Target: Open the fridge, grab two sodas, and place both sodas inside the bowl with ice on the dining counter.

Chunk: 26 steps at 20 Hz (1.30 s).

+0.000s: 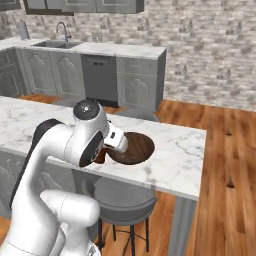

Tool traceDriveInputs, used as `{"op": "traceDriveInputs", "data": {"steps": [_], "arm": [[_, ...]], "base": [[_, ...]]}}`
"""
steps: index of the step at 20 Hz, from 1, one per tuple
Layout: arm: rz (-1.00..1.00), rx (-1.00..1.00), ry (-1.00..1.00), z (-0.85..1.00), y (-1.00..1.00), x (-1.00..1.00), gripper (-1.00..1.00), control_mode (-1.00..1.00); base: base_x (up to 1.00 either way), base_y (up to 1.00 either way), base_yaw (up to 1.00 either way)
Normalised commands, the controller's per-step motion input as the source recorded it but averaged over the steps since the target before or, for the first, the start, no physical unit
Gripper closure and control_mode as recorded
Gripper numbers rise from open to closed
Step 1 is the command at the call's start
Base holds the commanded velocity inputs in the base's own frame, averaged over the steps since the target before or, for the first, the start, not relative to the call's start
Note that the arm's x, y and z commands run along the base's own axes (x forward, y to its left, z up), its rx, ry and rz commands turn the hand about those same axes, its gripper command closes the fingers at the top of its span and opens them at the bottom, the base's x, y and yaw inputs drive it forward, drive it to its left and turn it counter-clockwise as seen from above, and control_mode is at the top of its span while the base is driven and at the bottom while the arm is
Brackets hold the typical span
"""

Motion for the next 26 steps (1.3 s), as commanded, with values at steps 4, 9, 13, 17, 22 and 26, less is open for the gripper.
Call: {"op": "traceDriveInputs", "data": {"steps": [4,9,13,17,22,26], "arm": [[0.07,-0.07,0.31,-0.22,-0.01,1.0,1.0,-1.0],[0.13,-0.14,0.32,-0.35,0.0,0.88,1.0,-1.0],[0.19,-0.08,0.25,-0.47,-0.08,0.68,1.0,-1.0],[0.19,-0.03,0.18,-0.68,-0.09,0.62,1.0,-1.0],[0.13,0.0,0.06,-0.48,-0.07,0.46,1.0,-1.0],[0.12,0.0,0.0,-0.22,-0.13,0.27,1.0,-1.0]], "base": [[0.0,0.0,0.0],[0.0,0.0,0.0],[0.0,0.0,0.0],[0.0,0.0,0.0],[0.0,0.0,0.0],[0.0,0.0,0.0]]}}
